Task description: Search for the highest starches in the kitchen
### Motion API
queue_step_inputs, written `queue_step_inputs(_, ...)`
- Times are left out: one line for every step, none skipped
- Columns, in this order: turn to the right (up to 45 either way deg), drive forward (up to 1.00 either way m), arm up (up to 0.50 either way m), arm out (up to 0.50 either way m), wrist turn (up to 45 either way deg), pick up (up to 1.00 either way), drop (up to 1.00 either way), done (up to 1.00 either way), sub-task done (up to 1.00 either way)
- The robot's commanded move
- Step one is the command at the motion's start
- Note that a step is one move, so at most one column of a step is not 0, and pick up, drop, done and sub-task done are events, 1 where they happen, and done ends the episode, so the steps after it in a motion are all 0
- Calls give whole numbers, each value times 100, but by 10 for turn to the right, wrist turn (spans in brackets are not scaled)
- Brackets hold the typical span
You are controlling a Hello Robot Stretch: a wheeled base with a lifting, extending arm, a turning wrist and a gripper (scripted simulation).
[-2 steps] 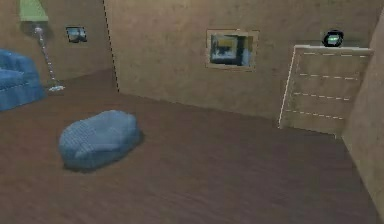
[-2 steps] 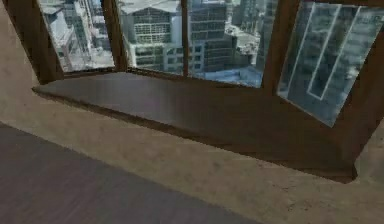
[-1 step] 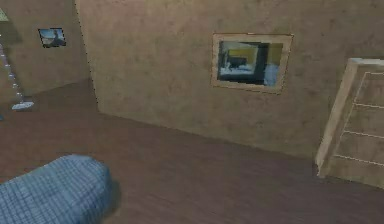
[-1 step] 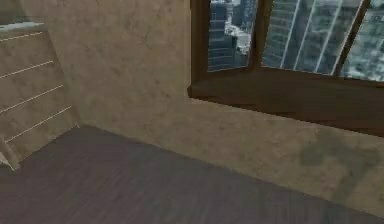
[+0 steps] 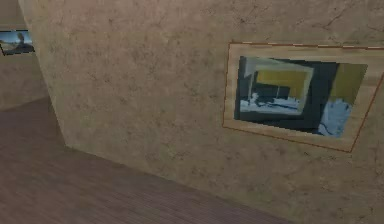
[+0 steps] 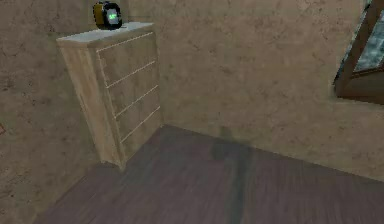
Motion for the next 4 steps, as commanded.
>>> queue_step_inputs(0, 25, 0, 0, 0, 0, 0, 0, 0)
queue_step_inputs(-180, 0, 0, 0, 0, 0, 0, 0, 0)
queue_step_inputs(0, 65, 0, 0, 0, 0, 0, 0, 0)
queue_step_inputs(-450, 0, 0, 0, 0, 0, 0, 0, 0)
